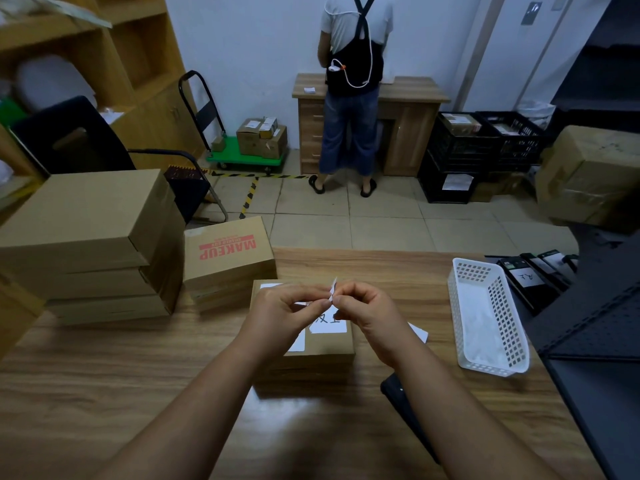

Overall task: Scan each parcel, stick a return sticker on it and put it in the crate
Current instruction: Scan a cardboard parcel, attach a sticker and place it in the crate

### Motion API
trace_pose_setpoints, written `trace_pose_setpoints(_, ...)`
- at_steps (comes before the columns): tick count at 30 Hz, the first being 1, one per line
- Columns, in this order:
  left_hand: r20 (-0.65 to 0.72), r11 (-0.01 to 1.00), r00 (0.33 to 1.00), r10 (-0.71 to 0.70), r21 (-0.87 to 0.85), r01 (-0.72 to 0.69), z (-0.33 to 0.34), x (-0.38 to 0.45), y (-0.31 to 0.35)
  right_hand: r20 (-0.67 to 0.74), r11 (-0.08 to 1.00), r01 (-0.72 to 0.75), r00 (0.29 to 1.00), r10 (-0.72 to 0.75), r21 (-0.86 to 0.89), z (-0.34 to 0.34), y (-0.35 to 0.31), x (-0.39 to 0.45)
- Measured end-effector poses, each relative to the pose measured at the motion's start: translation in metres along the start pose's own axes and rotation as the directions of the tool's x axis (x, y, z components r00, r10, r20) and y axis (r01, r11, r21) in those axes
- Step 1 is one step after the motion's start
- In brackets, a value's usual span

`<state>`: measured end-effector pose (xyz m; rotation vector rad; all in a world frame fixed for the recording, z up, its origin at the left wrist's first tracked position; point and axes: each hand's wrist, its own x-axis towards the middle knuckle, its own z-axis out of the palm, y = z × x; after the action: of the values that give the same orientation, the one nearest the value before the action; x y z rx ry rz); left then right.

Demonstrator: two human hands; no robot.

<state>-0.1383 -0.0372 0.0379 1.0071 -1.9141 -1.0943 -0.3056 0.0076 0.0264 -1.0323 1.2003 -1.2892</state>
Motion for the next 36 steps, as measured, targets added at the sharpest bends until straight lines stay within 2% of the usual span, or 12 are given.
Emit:
trace_pose_setpoints(5,0.053,0.997,0.999,-0.003,-0.077,0.007,-0.010,0.010,-0.003,-0.031,0.999,0.009,0.999,-0.010,-0.034,0.009,-0.004,0.008)
trace_pose_setpoints(8,0.055,0.994,0.998,-0.004,-0.107,0.010,-0.018,0.022,-0.008,-0.078,0.999,0.012,0.997,-0.008,0.042,0.016,-0.005,0.014)
trace_pose_setpoints(15,0.118,0.992,0.985,0.127,-0.024,-0.125,-0.032,0.050,-0.014,-0.169,0.993,0.000,0.985,0.020,0.116,0.026,-0.009,0.028)
trace_pose_setpoints(19,0.121,0.982,0.975,0.189,-0.037,-0.186,-0.037,0.061,-0.018,-0.232,0.993,0.035,0.973,-0.009,0.109,0.035,-0.010,0.034)
trace_pose_setpoints(27,0.138,0.974,0.964,0.225,-0.050,-0.220,-0.048,0.067,-0.027,-0.292,0.998,0.048,0.956,-0.033,0.044,0.050,-0.011,0.042)
trace_pose_setpoints(36,0.210,0.979,0.957,0.202,-0.068,-0.191,-0.046,0.062,-0.034,-0.358,0.999,0.034,0.933,-0.036,-0.013,0.053,-0.003,0.034)
